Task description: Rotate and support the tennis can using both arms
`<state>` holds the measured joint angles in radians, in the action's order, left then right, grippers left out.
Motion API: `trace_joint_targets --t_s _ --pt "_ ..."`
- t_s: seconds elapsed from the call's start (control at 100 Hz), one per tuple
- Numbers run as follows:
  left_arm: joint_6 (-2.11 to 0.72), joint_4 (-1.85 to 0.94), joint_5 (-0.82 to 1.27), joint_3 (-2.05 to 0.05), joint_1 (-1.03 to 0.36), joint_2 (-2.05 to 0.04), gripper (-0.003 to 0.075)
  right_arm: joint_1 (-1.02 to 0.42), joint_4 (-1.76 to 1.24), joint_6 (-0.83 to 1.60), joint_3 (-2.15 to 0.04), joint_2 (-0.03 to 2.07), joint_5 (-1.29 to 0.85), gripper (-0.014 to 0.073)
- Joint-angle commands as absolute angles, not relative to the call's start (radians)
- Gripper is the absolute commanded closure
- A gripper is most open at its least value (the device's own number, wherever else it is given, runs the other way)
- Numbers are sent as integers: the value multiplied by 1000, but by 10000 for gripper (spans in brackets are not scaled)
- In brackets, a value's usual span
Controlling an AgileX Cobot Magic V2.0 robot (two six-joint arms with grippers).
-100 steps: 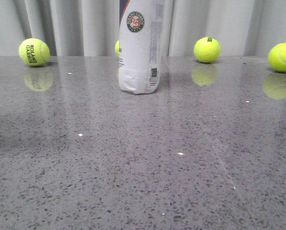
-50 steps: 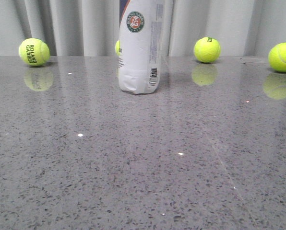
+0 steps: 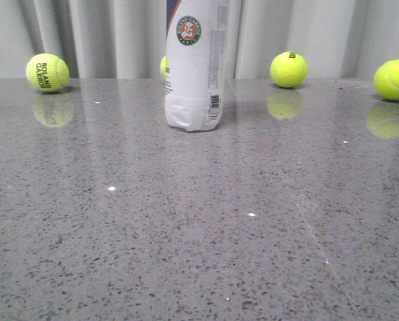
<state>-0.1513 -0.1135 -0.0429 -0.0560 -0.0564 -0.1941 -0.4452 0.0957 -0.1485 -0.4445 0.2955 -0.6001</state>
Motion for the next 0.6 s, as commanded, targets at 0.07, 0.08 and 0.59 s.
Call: trace_joint_targets --t_s 0.07,0.08,0.59 --pt "-115 -113 -98 -2 -40 -107 740 -441 112 -147 -469 304 -522 661" --pt "-115 -113 -94 2 -40 -96 740 -441 112 -147 -469 304 -522 661" --pt "-94 -113 96 45 -10 38 740 -441 112 -147 -469 304 -522 661"
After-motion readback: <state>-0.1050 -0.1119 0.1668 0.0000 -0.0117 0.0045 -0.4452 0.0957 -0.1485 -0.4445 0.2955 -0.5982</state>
